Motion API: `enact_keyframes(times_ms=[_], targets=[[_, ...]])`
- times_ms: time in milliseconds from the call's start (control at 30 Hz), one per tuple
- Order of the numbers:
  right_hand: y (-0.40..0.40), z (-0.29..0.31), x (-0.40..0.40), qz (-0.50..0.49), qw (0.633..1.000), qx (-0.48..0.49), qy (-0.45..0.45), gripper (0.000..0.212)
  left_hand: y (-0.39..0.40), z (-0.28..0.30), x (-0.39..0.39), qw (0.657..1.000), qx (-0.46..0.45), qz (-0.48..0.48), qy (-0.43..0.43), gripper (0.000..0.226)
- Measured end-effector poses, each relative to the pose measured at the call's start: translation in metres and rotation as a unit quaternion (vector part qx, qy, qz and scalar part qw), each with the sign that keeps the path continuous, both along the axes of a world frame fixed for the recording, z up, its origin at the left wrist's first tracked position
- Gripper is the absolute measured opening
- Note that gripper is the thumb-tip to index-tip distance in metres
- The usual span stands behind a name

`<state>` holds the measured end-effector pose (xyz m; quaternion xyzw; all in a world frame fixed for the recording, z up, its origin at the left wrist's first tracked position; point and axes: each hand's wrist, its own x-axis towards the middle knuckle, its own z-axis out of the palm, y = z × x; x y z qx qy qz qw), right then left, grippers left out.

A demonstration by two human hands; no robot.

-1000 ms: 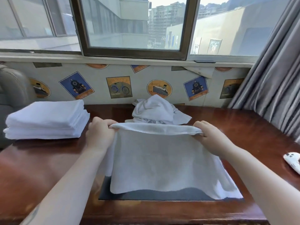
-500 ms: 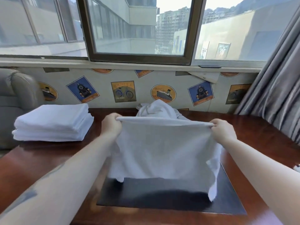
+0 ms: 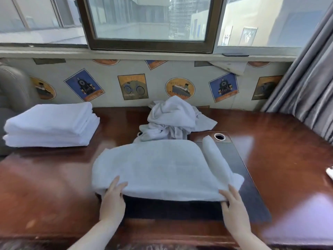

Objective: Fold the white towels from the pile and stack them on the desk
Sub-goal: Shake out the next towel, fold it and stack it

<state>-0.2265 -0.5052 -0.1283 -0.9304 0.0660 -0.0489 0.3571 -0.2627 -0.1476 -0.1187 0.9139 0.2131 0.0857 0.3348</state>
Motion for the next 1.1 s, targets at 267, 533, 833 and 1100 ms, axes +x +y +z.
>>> enact_keyframes(times_ms=[267,533,833,1100], targets=[[0.039,-0.031,-0.032,0.034,0.976,-0.196,0.088,0.047,-0.019,-0.030,-0.021,0.983,0.016,0.082,0.165,0.048],[0.105,-0.036,-0.040,0.178,0.923,-0.284,0.190,0.035,-0.079,-0.043,-0.007,0.969,0.083,-0.189,0.133,0.040],[0.016,-0.032,0.026,0.060,0.971,-0.192,0.130,0.048,-0.142,-0.046,0.033,0.954,0.066,-0.264,0.124,0.044],[-0.077,-0.074,0.025,0.116,0.950,-0.229,0.178,0.071,-0.232,-0.071,0.109,0.922,0.153,-0.262,0.239,0.070]])
